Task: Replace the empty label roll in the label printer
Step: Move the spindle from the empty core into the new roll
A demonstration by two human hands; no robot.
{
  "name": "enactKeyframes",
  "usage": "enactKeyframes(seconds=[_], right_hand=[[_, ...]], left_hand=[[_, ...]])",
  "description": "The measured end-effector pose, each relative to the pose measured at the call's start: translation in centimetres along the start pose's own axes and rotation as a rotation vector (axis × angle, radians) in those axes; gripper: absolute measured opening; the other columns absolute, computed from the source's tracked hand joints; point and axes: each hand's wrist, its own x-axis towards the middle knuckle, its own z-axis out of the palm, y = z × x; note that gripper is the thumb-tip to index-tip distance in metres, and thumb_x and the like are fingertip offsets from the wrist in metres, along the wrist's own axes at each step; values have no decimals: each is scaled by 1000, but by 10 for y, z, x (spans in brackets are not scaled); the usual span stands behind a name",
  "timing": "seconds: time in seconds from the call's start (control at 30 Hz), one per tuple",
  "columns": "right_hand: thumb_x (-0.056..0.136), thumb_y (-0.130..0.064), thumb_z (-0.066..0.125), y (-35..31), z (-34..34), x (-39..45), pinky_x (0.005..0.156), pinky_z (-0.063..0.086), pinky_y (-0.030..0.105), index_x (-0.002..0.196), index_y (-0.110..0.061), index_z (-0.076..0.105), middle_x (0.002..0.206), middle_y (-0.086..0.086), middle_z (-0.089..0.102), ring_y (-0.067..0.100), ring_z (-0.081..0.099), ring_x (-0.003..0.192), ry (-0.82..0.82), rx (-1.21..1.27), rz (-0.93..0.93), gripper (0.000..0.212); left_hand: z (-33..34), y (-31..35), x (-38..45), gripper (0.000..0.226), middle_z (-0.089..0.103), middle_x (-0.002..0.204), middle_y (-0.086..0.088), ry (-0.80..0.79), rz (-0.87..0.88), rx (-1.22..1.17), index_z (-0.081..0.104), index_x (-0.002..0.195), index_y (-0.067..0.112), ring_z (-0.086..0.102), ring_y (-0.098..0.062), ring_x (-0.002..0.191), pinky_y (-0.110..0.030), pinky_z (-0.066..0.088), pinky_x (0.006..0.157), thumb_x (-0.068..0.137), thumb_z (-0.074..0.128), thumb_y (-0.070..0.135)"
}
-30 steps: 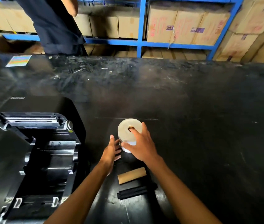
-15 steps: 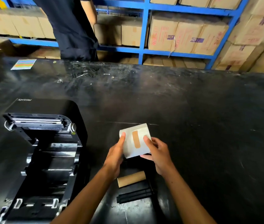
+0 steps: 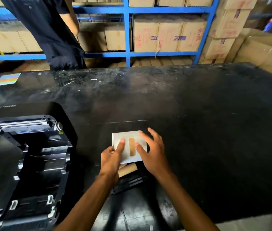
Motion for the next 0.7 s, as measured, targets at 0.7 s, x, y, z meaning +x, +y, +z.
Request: enactKeyframes(seconds=[0.7], right_hand=[[82, -4, 65, 5, -12, -23, 93, 46, 27, 75, -10, 68, 117, 4, 61, 12, 58, 107, 206, 579, 146, 10]], left_hand=[[5, -1, -16, 52, 69, 93, -14, 52, -71, -36, 65, 89, -4, 68, -29, 86, -45, 61, 67, 82, 67, 47]])
